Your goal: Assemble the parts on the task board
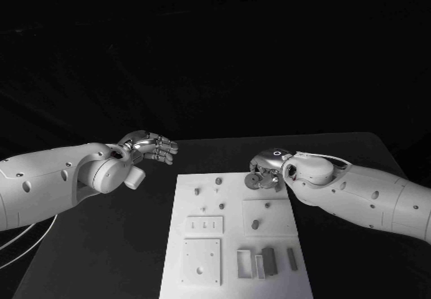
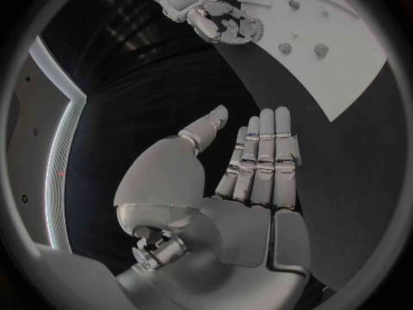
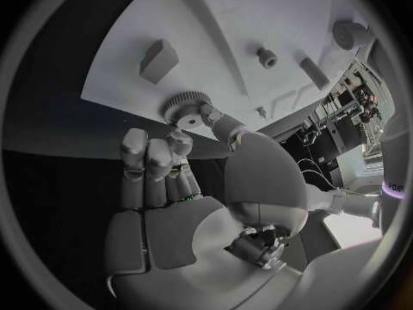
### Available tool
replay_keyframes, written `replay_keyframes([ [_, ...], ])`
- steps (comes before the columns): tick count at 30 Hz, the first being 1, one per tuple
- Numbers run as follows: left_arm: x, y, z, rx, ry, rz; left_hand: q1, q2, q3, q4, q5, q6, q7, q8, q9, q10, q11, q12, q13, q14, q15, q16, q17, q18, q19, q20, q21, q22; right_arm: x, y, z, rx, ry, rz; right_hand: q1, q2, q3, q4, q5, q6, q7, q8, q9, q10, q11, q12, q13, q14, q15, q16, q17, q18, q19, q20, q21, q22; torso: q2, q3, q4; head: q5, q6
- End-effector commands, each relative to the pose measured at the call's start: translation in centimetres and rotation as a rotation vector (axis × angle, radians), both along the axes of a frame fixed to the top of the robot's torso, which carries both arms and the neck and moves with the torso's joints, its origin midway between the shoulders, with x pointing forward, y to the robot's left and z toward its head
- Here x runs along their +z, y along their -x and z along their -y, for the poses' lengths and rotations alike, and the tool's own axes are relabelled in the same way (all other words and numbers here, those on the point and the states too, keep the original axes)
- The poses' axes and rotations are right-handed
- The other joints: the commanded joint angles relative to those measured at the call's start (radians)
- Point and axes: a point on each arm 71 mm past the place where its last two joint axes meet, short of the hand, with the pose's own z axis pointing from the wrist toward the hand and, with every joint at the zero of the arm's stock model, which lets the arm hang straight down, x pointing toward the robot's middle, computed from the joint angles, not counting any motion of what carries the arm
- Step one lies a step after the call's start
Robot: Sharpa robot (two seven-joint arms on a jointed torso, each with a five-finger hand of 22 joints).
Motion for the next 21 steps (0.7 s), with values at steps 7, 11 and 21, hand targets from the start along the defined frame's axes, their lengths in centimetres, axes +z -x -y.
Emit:
replay_keyframes([
  [7, 0.1, 0.08, 0.16, -0.018, 0.002, 0.004, -0.003, -0.006, 0.002, 0.005, 0.003, 0.008, 0.006, -0.007, -0.001, 0.01, 0.0, -0.004, 0.002, 0.008, 0.002, -0.005, 0.002, 0.011, 0.0, -0.008, -0.005, 0.002, -1.49, 0.33, -0.22, 0.019, 0.039, -0.02, 0.003, 0.024, -0.003, -0.02, 0.001, 0.02, 0.002, 0.004, 0.0, -0.016, 0.012, 0.01, -0.004, 0.0, -0.001, 0.005, 0.004, 0.063, -0.008, -0.001, 0.011, 0.021, 0.001, 0.0004, 0.0018, 0.004, -0.008],
  [11, 0.11, 0.09, 0.08, -0.017, 0.0, 0.005, -0.003, -0.006, 0.002, 0.005, 0.003, 0.008, 0.006, -0.007, -0.001, 0.01, 0.0, -0.004, 0.002, 0.008, 0.002, -0.006, 0.002, 0.011, 0.0, -0.008, -0.005, 0.002, -1.52, 0.43, -0.23, 0.032, 0.054, 0.0, 0.009, 0.037, -0.003, -0.038, 0.001, 0.046, 0.004, 0.013, 0.004, -0.016, 0.014, 0.016, -0.009, 0.002, 0.002, 0.005, 0.006, 0.063, -0.011, -0.001, 0.016, 0.02, 0.0, -0.0002, 0.0003, 0.006, -0.011],
  [21, 0.12, 0.07, 0.13, -0.015, -0.001, 0.006, -0.003, -0.005, 0.002, 0.005, 0.003, 0.009, 0.006, -0.007, -0.001, 0.011, 0.0, -0.005, 0.002, 0.009, 0.002, -0.006, 0.003, 0.011, 0.0, -0.008, -0.005, 0.002, -1.46, 0.67, -0.7, 0.052, 0.06, 0.018, 0.027, 0.098, 0.002, -0.095, 0.001, 0.114, -0.001, 0.03, 0.014, -0.01, 0.009, 0.024, -0.024, 0.006, 0.0, 0.003, 0.01, 0.063, -0.016, -0.001, 0.025, 0.019, -0.001, 0.0015, -0.0017, 0.007, -0.012],
])
